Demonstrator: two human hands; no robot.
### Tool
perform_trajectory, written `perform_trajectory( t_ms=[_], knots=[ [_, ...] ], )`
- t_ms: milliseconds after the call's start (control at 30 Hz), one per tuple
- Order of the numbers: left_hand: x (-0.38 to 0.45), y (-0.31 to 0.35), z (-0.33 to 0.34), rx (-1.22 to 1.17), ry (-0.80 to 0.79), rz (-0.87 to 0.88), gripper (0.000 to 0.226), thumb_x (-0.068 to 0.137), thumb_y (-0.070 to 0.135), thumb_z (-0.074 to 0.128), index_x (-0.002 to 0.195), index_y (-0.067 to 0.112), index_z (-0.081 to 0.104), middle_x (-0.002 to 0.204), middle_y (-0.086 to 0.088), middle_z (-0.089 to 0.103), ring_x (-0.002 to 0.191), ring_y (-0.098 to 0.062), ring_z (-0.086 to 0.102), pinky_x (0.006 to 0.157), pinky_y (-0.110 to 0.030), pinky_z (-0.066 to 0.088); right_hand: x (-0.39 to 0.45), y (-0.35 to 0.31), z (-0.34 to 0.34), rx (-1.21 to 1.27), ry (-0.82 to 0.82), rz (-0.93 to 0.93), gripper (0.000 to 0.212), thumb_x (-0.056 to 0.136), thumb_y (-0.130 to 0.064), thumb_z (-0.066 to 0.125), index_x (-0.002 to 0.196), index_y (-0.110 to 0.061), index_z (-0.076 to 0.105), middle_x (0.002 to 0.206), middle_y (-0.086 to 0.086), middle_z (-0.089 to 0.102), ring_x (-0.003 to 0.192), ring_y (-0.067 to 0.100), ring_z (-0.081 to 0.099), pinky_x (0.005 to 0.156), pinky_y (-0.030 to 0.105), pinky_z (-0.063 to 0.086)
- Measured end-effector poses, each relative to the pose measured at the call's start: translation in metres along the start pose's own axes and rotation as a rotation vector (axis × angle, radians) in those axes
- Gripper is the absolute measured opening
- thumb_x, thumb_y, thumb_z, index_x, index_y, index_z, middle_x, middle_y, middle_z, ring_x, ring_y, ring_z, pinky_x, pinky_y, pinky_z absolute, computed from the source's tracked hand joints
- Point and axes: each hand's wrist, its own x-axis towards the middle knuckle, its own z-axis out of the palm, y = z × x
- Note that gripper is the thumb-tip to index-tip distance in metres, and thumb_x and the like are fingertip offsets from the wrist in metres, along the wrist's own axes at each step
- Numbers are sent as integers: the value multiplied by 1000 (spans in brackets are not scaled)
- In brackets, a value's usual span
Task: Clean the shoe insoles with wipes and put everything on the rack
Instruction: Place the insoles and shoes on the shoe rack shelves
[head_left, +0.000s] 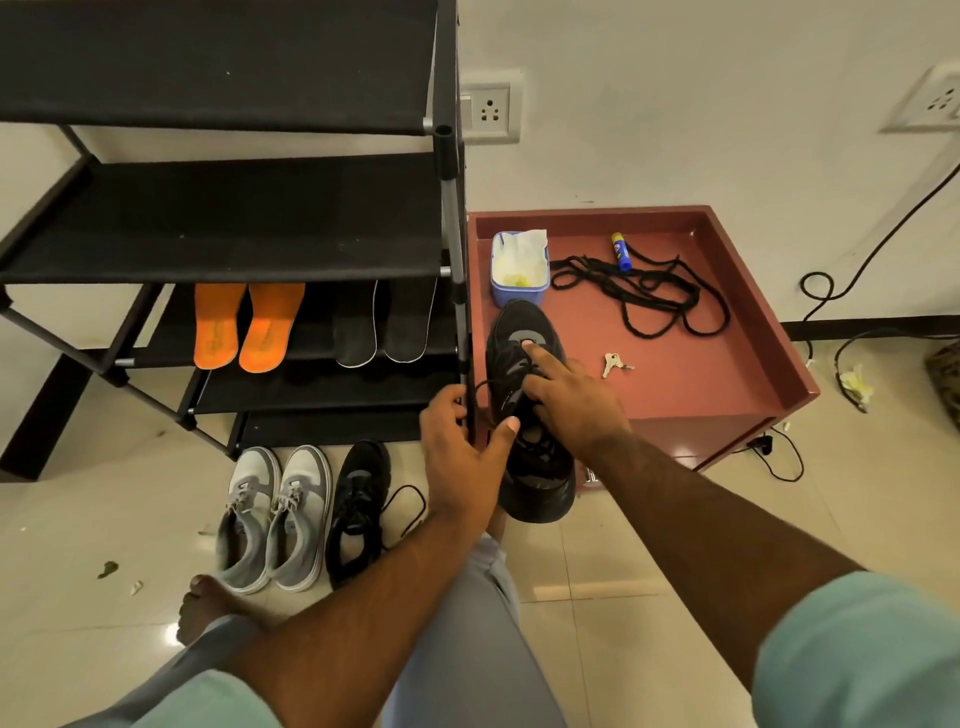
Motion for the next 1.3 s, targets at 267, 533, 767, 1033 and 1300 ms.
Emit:
perform_trajectory(
  t_ms=[267, 533, 767, 1033, 1300],
  knots=[
    [1, 11, 13, -227, -318, -279, 32, 97, 12, 58, 124, 28, 61, 131, 2, 58, 118, -13, 58, 103, -35, 49, 4, 4, -8, -260, -55, -120, 23, 83, -31, 67, 106, -27, 68, 159, 0, -2, 131, 28, 26, 94, 46, 43],
    [4, 1, 14, 124, -245, -119, 10, 89, 15, 70, 97, 14, 63, 124, 7, 44, 90, -3, 55, 71, 0, 42, 8, -2, 0, -233, -129, -53, 22, 85, -35, 62, 104, -26, 68, 159, -1, -8, 134, 29, 17, 98, 48, 35],
    [28, 9, 18, 238, -357, -87, 65, 94, 15, 57, 149, 37, 31, 125, -1, 48, 95, -16, 59, 89, -31, 53, 15, 3, -3, -50, -22, -87, 23, 86, -32, 55, 97, -23, 73, 158, -4, 11, 138, 25, 12, 108, 48, 22],
    [33, 22, 25, 304, -284, 75, 64, 96, 8, 49, 149, 42, 36, 131, 4, 38, 96, -20, 59, 90, -34, 55, 22, 23, -5, 549, 110, 83, 14, 83, -2, 64, 92, -3, 74, 124, 2, 51, 113, 15, 51, 93, 9, 33],
    [33, -18, 12, 264, -477, 165, 32, 98, 11, 55, 127, 20, 65, 149, 6, 40, 129, -16, 49, 108, -33, 45, 10, 16, 7, 658, 107, 156, 29, 76, -5, 73, 105, -10, 69, 126, -2, 46, 114, 5, 40, 96, 6, 30]
  ],
)
